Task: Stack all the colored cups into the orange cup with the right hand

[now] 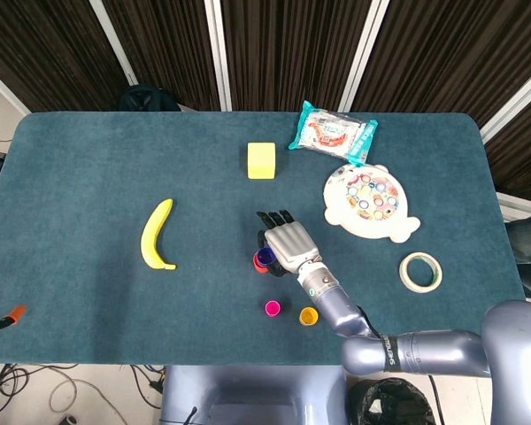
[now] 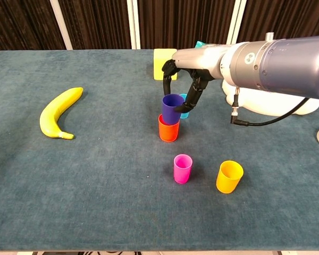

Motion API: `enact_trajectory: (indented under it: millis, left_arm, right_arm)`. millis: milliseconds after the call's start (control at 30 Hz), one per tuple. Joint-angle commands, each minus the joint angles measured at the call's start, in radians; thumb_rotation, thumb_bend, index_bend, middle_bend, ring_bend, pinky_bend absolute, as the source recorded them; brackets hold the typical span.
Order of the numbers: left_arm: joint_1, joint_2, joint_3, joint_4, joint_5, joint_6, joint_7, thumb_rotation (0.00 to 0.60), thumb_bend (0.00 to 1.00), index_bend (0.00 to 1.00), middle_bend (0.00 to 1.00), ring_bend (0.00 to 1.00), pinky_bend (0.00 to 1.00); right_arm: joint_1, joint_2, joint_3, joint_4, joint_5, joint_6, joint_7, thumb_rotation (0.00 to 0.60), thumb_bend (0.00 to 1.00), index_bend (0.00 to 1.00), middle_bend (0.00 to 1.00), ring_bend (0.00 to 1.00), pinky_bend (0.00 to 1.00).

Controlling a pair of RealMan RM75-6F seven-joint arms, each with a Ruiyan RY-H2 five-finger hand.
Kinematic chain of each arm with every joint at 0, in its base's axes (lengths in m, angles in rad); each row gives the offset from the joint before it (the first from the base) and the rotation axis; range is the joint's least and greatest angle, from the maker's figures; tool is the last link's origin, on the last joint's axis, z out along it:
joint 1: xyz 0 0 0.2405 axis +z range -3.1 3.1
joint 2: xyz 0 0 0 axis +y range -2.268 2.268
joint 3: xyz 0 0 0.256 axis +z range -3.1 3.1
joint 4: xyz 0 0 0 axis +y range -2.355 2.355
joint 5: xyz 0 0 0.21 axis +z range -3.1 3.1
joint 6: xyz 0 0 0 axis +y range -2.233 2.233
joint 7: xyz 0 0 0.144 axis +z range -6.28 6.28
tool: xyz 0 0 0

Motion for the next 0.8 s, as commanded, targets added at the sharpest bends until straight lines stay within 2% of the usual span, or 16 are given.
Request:
enact_trajectory:
  millis: [33, 533, 600, 667, 733, 800]
  left_arm:
    - [0.0, 0.0, 0.0, 0.0, -0.001, 0.0, 0.0, 0.6, 0.0, 0.0, 0.0, 0.0, 0.04]
    - [-0.001, -0.001, 0.0, 0.001, -0.002, -0.003, 0.0, 0.6, 0.0, 0.0, 0.0, 0.0, 0.04]
    - [-0.002, -0.001, 0.001, 0.001, -0.002, -0.004, 0.001, 0.6, 0.0, 0.0, 0.0, 0.0, 0.04]
    - [-0.002, 0.0, 0.0, 0.001, -0.002, -0.004, 0.0, 0.6, 0.0, 0.0, 0.0, 0.0, 0.04]
    - [-0.001, 0.0, 0.0, 0.001, -0.002, -0.002, -0.001, 0.6, 0.0, 0.0, 0.0, 0.0, 0.04]
    - [-0.001, 0.001, -0.001, 0.001, -0.004, -0.001, -0.002, 0.6, 0.0, 0.0, 0.0, 0.0, 0.04]
  right_arm:
    - [0.002, -0.006, 0.001, 0.006, 0.002, 0.001, 0.0, 0.6, 0.43, 0.52, 0.0, 0.07, 0.06]
    - [0.005, -0.022, -0.022, 0.024, 0.031, -0.035, 0.001, 0.6, 0.43, 0.49, 0.0, 0.07, 0.06]
    - [0.005, -0.024, -0.023, 0.025, 0.032, -0.035, 0.002, 0.6, 0.43, 0.44, 0.0, 0.07, 0.06]
    - [0.006, -0.027, -0.024, 0.025, 0.034, -0.036, 0.003, 0.6, 0.43, 0.32, 0.0, 0.07, 0.06]
    - [0.006, -0.027, -0.024, 0.025, 0.037, -0.037, 0.003, 0.6, 0.43, 0.14, 0.0, 0.07, 0.06]
    - [0.009, -0.025, -0.023, 0.021, 0.043, -0.041, 0.003, 0.6, 0.42, 0.03, 0.0, 0.07, 0.06]
